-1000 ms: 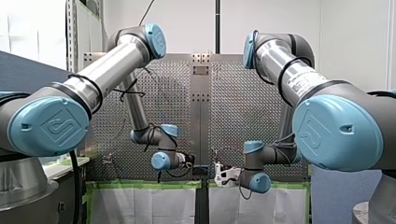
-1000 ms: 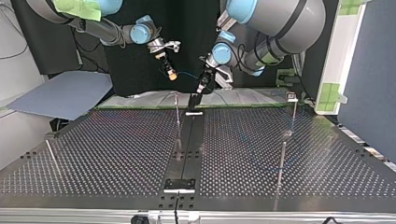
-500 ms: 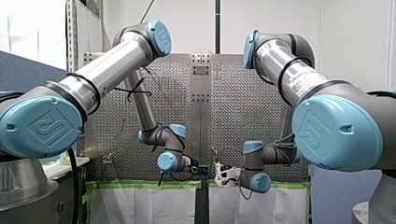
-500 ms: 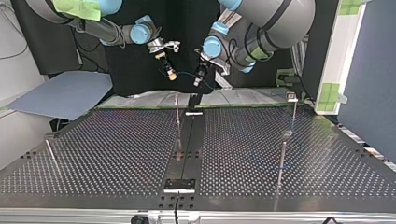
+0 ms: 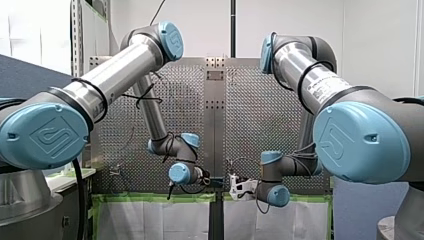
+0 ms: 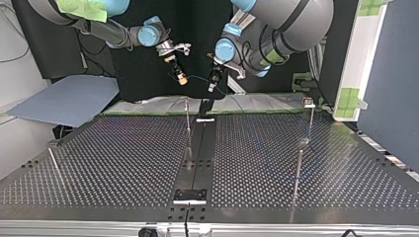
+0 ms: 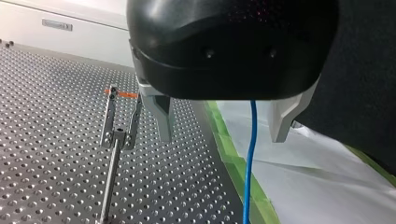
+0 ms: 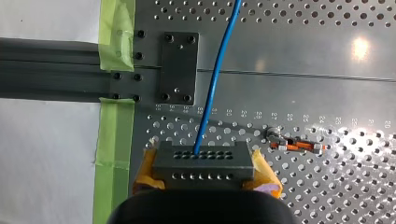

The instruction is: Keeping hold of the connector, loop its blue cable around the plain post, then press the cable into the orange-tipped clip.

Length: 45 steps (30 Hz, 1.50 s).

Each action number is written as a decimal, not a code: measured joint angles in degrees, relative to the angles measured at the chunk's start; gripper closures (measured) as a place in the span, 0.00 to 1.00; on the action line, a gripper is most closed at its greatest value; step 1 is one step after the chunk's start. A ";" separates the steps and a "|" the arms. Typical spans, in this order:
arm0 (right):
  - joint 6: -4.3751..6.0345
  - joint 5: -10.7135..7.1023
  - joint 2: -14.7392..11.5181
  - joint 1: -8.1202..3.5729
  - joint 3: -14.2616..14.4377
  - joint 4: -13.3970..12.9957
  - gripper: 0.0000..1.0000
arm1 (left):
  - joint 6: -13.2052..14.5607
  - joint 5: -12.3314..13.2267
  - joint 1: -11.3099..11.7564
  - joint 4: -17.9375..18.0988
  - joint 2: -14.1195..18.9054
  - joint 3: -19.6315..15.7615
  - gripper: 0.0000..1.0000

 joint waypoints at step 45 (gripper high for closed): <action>-0.01 0.17 -0.02 -0.95 -0.01 -0.26 1.00 | 1.65 -1.54 -1.84 2.39 0.00 -0.06 1.00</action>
